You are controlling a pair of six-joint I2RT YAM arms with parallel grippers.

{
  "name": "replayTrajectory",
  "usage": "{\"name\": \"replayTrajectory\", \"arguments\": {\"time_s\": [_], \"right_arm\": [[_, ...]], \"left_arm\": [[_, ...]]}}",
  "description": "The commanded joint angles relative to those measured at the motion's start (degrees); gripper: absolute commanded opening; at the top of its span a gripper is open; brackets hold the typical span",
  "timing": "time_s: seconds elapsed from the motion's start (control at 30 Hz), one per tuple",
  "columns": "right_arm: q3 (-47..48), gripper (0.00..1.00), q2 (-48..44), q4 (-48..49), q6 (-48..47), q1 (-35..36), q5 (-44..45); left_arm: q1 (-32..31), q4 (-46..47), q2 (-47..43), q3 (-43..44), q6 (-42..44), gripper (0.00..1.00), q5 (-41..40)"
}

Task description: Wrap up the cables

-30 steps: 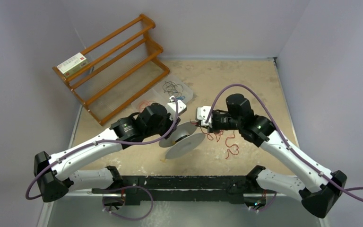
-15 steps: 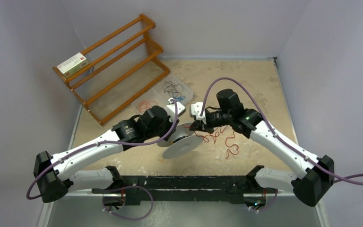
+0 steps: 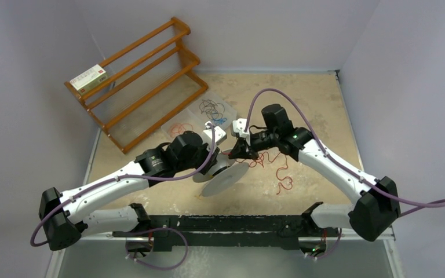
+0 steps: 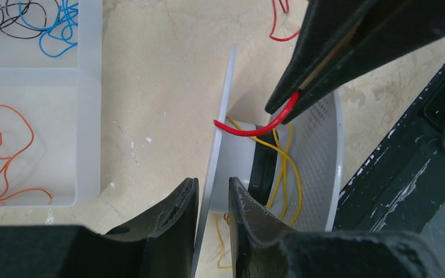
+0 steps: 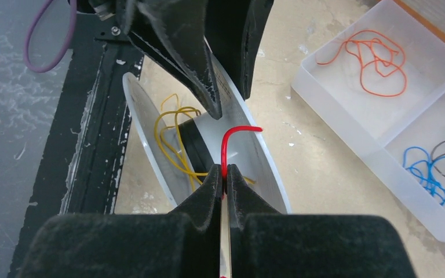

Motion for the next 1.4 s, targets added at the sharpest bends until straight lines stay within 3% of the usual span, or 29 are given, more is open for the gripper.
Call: {"name": "replayTrajectory", "arguments": {"time_s": [0.0, 0.3, 0.87, 1.37], "right_arm": [[2.39, 0.00, 2.59, 0.71, 0.77, -0.98, -5.78], [6.12, 0.00, 7.08, -6.30, -3.41, -1.19, -9.40], [4.16, 0.00, 2.48, -4.03, -1.13, -1.21, -10.01], [8.60, 0.00, 13.10, -9.31, -4.71, -1.24, -9.07]], "left_arm": [[-0.21, 2.99, -0.27, -0.30, -0.57, 0.25, 2.63], [-0.17, 3.26, -0.03, -0.12, 0.38, 0.26, 1.68], [0.14, 2.64, 0.47, -0.18, 0.57, 0.26, 1.00], [0.27, 3.03, -0.71, -0.56, 1.10, 0.26, 3.75]]}}
